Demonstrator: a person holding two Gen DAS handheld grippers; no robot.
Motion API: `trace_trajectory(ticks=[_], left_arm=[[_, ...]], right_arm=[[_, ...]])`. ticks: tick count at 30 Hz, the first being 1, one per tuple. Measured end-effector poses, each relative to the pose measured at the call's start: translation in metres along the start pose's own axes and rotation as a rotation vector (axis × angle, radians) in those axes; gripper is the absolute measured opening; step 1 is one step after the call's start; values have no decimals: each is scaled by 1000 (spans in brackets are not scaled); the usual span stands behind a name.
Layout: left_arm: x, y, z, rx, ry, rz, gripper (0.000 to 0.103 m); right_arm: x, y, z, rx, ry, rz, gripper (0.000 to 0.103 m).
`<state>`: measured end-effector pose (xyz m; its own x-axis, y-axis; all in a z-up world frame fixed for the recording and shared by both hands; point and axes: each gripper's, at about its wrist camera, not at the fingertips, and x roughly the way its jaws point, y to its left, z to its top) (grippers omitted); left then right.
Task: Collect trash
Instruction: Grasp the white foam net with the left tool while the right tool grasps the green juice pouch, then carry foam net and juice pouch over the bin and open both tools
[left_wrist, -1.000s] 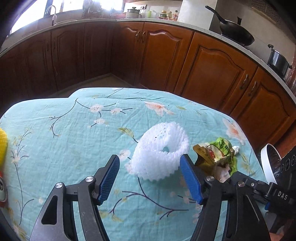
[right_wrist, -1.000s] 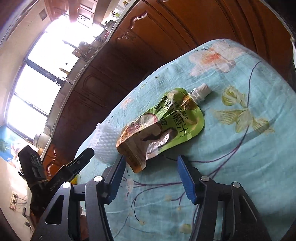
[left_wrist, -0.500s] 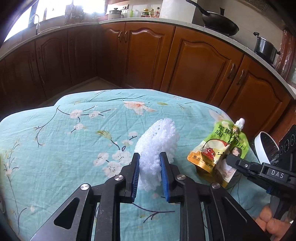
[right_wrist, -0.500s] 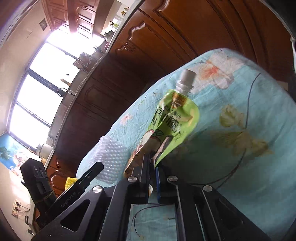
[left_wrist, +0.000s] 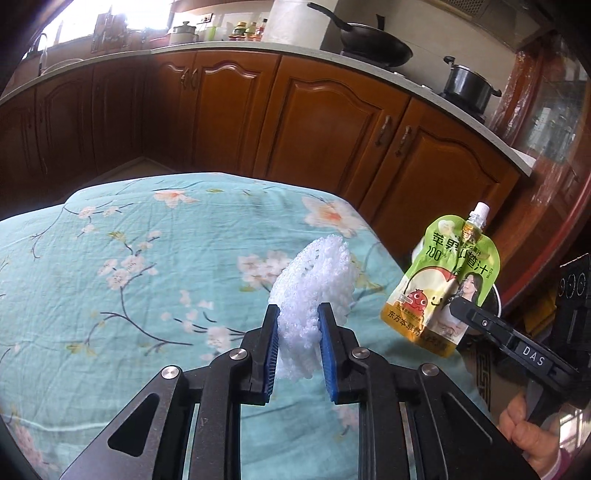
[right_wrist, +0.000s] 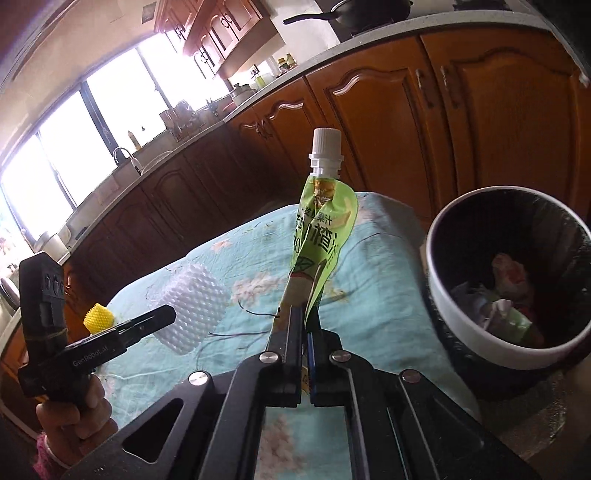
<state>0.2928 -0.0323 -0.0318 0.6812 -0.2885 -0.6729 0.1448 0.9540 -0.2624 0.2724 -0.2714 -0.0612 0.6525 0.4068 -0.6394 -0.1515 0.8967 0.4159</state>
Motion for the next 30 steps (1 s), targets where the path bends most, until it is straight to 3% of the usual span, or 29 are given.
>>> trace_trajectory(ticks=[12, 30], left_arm=[[3, -73, -18, 122, 37, -70, 19], [24, -128, -18, 190, 72, -87, 19]], right_arm=[[-65, -42, -26, 8, -80, -127, 2], [-97, -58, -28, 5, -117, -166, 2]])
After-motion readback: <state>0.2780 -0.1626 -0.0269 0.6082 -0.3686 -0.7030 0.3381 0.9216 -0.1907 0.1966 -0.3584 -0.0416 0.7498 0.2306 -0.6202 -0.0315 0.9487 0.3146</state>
